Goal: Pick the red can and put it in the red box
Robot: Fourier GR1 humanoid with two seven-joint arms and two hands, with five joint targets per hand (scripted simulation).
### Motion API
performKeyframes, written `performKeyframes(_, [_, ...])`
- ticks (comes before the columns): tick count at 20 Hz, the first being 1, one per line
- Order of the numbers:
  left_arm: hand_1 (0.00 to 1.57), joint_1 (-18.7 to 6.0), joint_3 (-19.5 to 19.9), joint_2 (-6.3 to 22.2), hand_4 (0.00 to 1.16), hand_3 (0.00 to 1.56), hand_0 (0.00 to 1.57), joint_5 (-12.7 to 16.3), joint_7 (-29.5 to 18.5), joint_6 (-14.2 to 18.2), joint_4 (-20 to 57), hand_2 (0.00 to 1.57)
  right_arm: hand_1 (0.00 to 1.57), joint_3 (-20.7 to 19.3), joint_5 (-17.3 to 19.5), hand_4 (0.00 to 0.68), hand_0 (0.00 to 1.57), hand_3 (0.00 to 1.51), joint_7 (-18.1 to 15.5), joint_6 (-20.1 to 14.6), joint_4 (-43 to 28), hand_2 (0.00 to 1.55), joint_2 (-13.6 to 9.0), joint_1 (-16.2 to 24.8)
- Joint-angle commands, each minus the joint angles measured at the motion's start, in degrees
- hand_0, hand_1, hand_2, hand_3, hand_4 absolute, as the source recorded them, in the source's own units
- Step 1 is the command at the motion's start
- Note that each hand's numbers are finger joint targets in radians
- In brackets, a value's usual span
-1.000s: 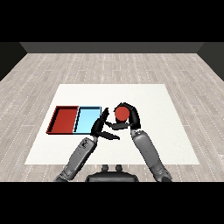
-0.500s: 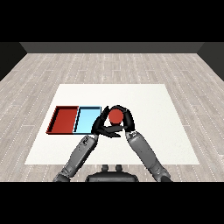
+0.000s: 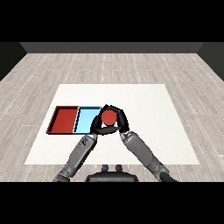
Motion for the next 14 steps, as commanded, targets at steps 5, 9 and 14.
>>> performKeyframes(5, [1.57,2.2,0.1,-0.1,0.73,1.34,1.57,-1.7,4.4,6.9,-4.3,1.5,1.49,0.7,-1.1,0.535,1.49,1.38,-1.8,-0.1,1.7,1.44,0.0,0.9])
performKeyframes(9, [1.57,0.4,1.3,-0.1,0.75,1.35,1.57,1.0,0.2,7.4,1.9,1.5,1.5,2.4,-1.0,0.529,1.5,1.38,-0.7,-1.7,1.0,1.45,0.0,-0.4])
performKeyframes(14, [1.57,-0.6,0.2,-0.1,0.92,1.43,1.57,1.3,0.7,10.3,-1.9,1.53,1.47,3.0,0.1,0.516,1.47,1.39,-2.7,-2.9,3.1,1.44,0.0,0.3])
